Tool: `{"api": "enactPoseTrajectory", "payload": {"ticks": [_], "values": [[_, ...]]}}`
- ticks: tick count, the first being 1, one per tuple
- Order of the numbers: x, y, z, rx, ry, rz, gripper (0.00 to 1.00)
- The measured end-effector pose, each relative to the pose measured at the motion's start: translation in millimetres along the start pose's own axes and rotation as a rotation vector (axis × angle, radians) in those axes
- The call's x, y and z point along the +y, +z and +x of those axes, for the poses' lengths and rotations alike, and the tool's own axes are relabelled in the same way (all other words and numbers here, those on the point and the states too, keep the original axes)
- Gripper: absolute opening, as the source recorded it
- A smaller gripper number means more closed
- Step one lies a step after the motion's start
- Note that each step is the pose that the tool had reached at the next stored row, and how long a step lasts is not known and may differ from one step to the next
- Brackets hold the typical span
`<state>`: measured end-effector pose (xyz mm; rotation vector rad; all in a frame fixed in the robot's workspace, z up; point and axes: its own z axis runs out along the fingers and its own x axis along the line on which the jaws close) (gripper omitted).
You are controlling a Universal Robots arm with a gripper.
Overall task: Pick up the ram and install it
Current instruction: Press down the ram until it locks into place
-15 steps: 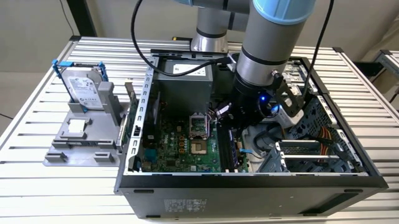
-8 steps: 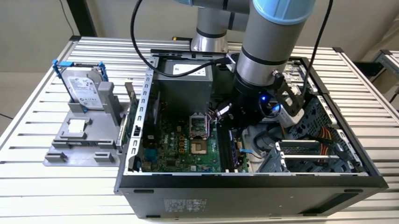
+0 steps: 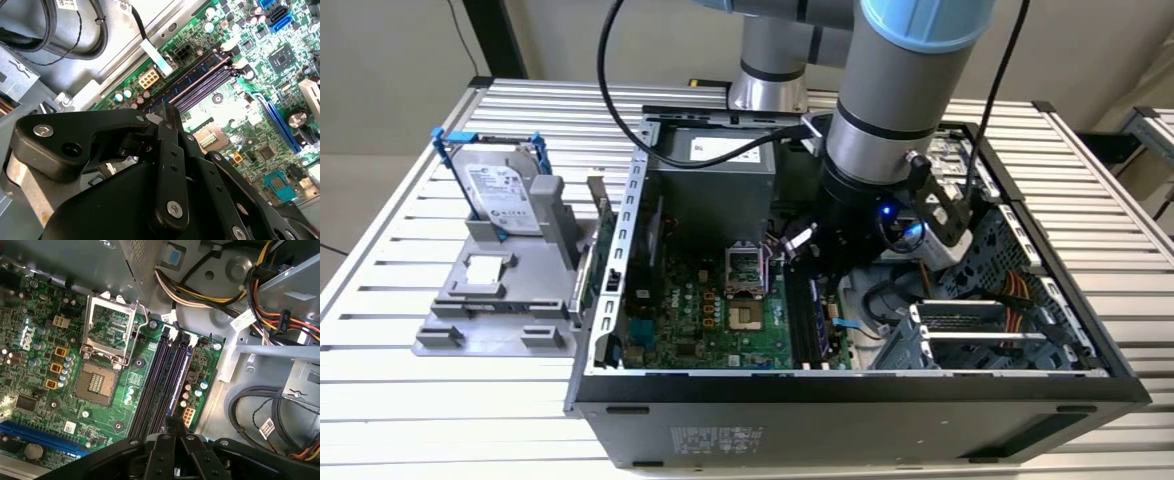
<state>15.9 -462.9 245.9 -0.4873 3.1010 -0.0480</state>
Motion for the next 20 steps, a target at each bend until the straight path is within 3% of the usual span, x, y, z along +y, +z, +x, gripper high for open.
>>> {"api": "enactPoseTrajectory", "payload": {"ticks": [20], "values": [[0.1, 0.0, 0.0, -0.0044, -0.146, 0.0005, 0.00]]}}
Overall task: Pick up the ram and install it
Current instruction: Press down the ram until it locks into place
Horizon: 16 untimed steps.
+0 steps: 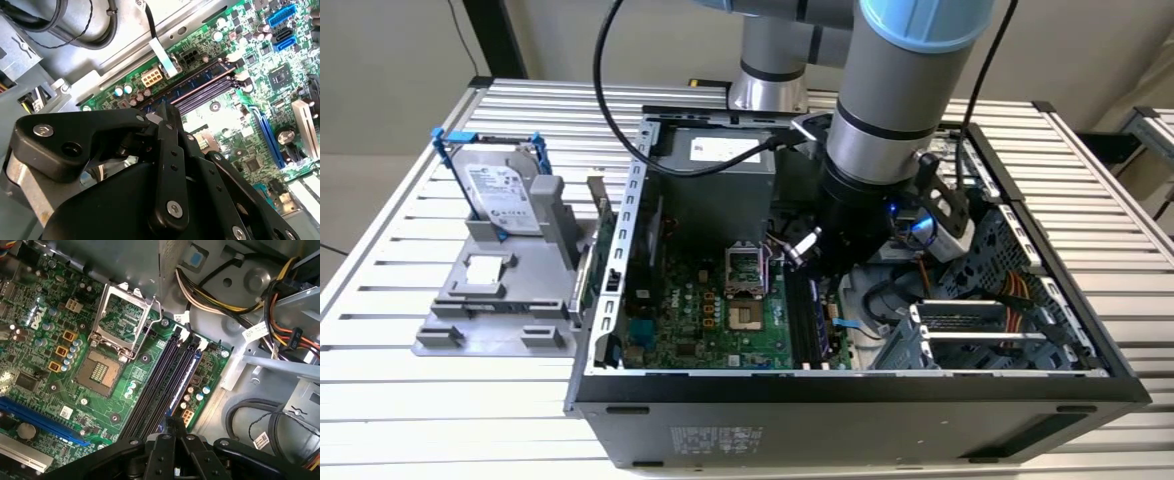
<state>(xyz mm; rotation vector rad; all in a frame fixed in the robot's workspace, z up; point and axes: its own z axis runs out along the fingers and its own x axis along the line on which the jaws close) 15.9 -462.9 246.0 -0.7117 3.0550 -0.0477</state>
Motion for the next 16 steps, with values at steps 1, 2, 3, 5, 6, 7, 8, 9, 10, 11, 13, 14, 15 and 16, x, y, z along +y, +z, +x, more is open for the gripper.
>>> {"api": "enactPoseTrajectory", "payload": {"ticks": [1, 2, 3, 5, 6, 7, 8, 9, 10, 11, 13, 14, 15, 16], "values": [[0.0, 0.0, 0.0, -0.0001, -0.005, 0.0001, 0.00], [0.0, 0.0, 0.0, -0.0002, -0.008, 0.0000, 0.00], [0.0, 0.0, 0.0, -0.0003, -0.011, 0.0000, 0.00], [0.0, 0.0, 0.0, -0.0005, -0.014, 0.0000, 0.00], [0.0, 0.0, 0.0, -0.0005, -0.015, 0.0000, 0.00], [0.0, 0.0, 0.0, -0.0005, -0.015, 0.0000, 0.00], [0.0, 0.0, 0.0, -0.0005, -0.015, 0.0000, 0.00], [0.0, 0.0, 0.0, -0.0005, -0.015, 0.0000, 0.00], [0.0, 0.0, 0.0, -0.0005, -0.015, 0.0000, 0.00], [0.0, 0.0, 0.0, -0.0005, -0.015, 0.0000, 0.00], [0.0, 0.0, 0.0, -0.0005, -0.017, 0.0000, 0.00], [0.0, 0.0, 0.0, -0.0007, -0.021, 0.0000, 0.00], [0.0, 0.0, -0.1, -0.0008, -0.026, 0.0000, 0.00], [0.0, 0.0, 0.0, -0.0010, -0.031, 0.0000, 0.00]]}}
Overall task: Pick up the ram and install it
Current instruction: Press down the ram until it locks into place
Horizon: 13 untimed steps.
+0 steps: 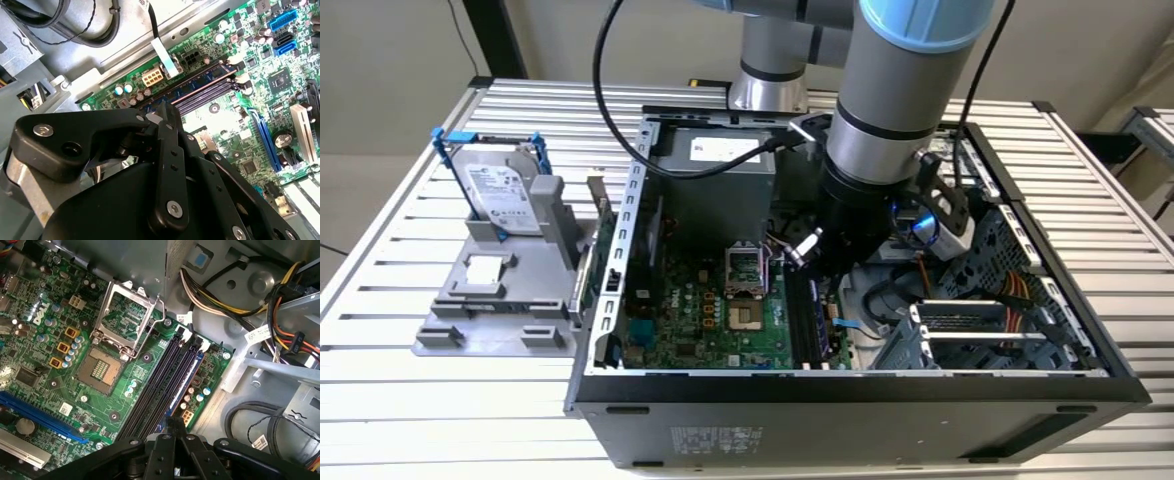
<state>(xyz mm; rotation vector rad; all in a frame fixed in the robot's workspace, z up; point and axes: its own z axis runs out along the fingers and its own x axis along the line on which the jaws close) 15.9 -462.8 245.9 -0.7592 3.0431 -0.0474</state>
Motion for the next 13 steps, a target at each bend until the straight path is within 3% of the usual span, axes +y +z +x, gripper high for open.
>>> {"api": "enactPoseTrajectory", "payload": {"ticks": [13], "values": [[0.0, 0.0, 0.0, -0.0022, -0.075, 0.0002, 0.00]]}}
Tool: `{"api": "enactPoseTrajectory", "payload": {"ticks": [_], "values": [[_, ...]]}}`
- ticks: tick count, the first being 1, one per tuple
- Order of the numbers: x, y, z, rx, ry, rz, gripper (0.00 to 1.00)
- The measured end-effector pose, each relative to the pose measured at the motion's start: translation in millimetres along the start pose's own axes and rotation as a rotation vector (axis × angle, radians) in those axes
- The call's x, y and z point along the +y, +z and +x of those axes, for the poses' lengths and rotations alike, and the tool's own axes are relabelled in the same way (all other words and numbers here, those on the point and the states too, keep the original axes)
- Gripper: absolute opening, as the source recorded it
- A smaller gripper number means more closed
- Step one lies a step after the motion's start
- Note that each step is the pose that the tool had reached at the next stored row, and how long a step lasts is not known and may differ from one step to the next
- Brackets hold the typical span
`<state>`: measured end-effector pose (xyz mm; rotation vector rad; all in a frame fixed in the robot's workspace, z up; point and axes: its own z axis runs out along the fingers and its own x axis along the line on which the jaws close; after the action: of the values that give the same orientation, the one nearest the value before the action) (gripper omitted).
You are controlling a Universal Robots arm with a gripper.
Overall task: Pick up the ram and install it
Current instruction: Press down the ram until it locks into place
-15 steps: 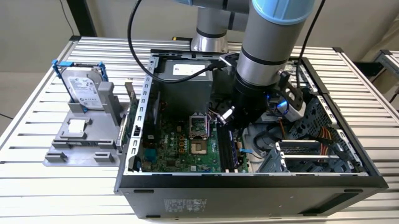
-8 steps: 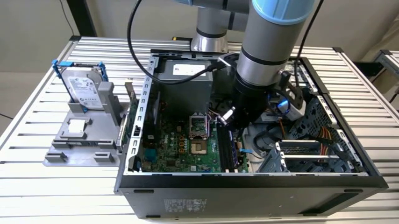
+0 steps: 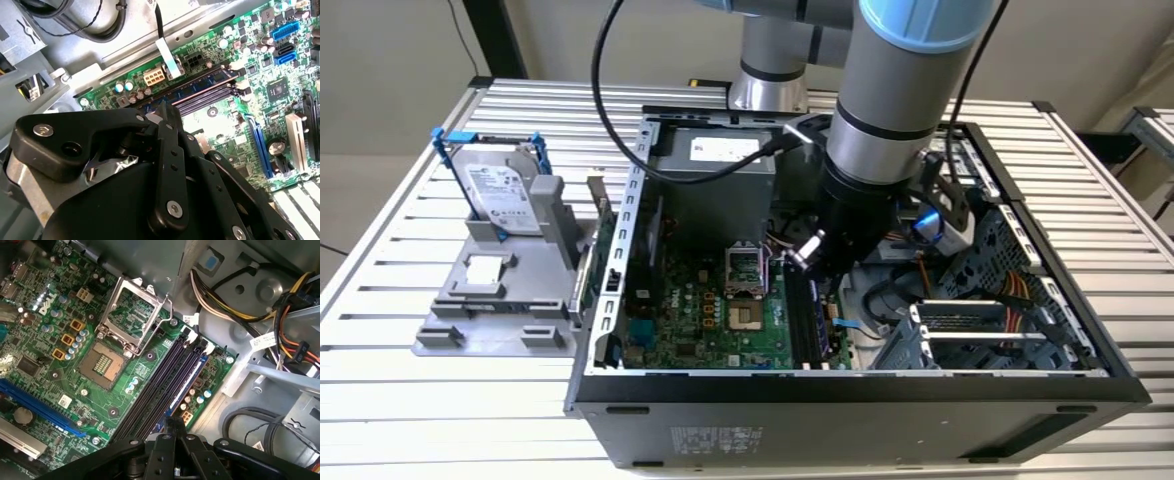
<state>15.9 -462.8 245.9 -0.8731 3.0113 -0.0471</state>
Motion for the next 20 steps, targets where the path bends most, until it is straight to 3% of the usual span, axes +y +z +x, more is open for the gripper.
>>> {"api": "enactPoseTrajectory", "payload": {"ticks": [20], "values": [[0.0, 0.0, 0.0, -0.0030, -0.099, 0.0002, 0.00]]}}
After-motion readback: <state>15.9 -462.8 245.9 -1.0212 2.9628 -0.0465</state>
